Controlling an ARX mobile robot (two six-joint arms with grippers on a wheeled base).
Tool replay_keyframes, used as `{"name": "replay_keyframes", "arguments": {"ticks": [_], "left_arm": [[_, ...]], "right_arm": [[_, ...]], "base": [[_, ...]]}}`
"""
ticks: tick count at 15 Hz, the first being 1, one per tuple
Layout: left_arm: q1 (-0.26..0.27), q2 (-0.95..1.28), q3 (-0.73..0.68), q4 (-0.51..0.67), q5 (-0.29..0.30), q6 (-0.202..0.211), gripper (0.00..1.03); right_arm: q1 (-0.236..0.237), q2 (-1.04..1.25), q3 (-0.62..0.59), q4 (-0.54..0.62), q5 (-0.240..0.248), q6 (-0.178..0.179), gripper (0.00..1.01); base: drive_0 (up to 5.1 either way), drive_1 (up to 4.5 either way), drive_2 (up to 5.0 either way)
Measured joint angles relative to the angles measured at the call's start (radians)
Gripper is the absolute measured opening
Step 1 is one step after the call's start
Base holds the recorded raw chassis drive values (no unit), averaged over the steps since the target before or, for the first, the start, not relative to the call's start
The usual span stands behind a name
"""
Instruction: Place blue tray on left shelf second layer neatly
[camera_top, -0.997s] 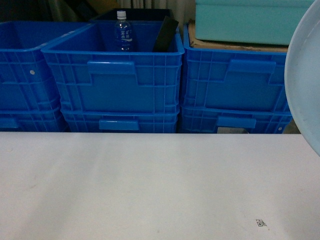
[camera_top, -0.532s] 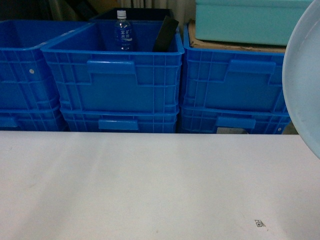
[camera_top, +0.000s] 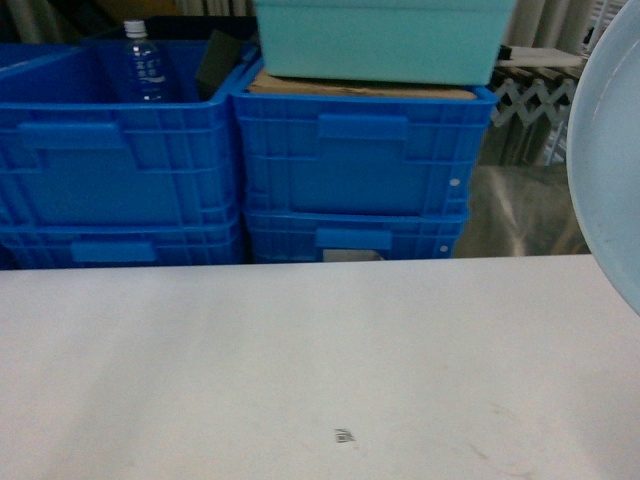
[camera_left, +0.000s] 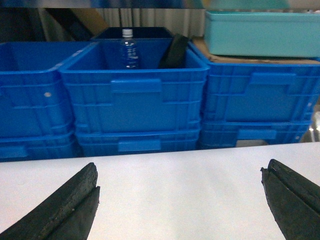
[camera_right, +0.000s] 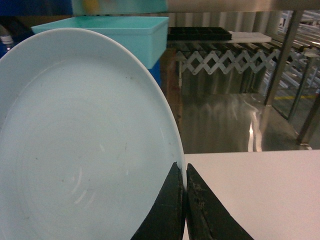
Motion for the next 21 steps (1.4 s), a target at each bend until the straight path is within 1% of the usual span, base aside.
{"name": "replay_keyframes", "arguments": {"ticks": [21], "left_arm": [[-0.001, 0.000, 0.000, -0.001, 0.002, 0.000, 0.98]], "right_arm": [[0.000, 0.000, -0.001, 0.003, 0.001, 0.000, 0.02]], "base": [[3.5, -3.93, -3.9]]}}
